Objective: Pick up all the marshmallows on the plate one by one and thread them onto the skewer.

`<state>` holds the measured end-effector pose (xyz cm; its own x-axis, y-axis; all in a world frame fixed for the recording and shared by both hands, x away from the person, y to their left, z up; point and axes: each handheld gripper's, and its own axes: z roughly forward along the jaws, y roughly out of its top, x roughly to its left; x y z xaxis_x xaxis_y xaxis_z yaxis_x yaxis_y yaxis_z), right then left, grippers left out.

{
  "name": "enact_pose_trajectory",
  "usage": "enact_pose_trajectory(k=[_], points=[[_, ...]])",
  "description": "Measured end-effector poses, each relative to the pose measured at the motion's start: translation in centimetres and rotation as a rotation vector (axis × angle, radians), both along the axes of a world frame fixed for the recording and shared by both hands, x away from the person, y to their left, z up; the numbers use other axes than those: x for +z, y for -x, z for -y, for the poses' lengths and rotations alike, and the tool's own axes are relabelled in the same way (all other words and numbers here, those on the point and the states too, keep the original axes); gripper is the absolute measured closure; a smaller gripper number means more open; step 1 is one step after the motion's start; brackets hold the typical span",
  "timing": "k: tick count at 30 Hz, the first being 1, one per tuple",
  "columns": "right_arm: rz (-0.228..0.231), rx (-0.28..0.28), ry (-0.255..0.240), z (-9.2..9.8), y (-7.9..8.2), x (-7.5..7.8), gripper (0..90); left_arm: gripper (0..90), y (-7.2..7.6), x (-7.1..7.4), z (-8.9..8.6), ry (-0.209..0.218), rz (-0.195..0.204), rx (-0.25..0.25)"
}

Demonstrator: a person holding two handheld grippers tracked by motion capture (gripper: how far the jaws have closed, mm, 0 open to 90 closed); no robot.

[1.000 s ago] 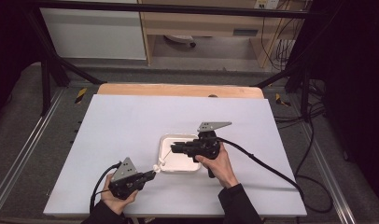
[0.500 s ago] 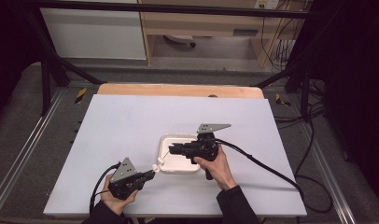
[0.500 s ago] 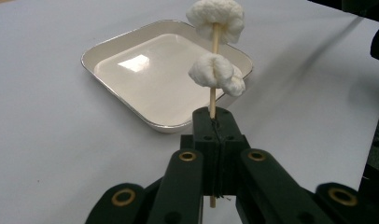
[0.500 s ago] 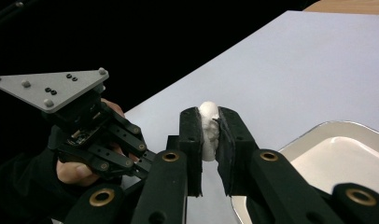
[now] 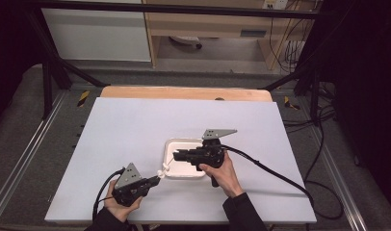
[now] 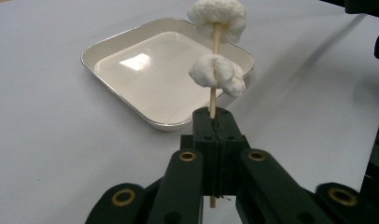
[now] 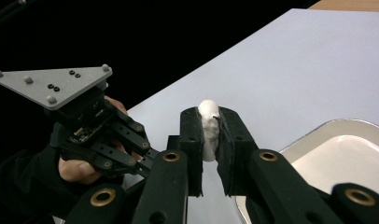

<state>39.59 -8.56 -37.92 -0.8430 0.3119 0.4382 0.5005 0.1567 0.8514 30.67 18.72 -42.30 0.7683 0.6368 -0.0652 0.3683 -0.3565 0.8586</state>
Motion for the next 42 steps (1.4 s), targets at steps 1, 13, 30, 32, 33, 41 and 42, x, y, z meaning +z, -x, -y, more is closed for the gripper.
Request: enact_pose_trajectory(k=[1,13,30,32,33,41,42], points=[[-0.002,0.000,0.001,0.0,0.0,0.0,81.7,89.3,0.0,0.0,0.0,-0.004,0.001,-0.002],[-0.002,0.007,0.004,-0.2,0.1,-0.3,81.8,89.3,0.1,0.0,0.1,-0.010,0.000,-0.005],[-0.013,0.008,0.004,-0.4,0.2,-0.6,81.9,89.3,0.1,0.1,0.3,-0.012,0.005,-0.016],[-0.018,0.012,0.007,-0.4,0.2,-0.7,81.8,89.3,0.1,0.1,0.3,-0.007,0.005,-0.013],[-0.018,0.012,0.008,-0.4,0.2,-0.6,81.8,89.3,0.1,0.1,0.3,-0.003,0.005,-0.012],[-0.033,0.034,0.022,-0.5,0.3,-1.0,81.7,89.3,0.1,0.5,0.6,0.015,0.020,-0.016],[-0.044,0.049,0.026,-0.7,0.4,-1.2,81.6,89.3,0.1,0.6,0.7,-0.003,0.028,-0.014]])
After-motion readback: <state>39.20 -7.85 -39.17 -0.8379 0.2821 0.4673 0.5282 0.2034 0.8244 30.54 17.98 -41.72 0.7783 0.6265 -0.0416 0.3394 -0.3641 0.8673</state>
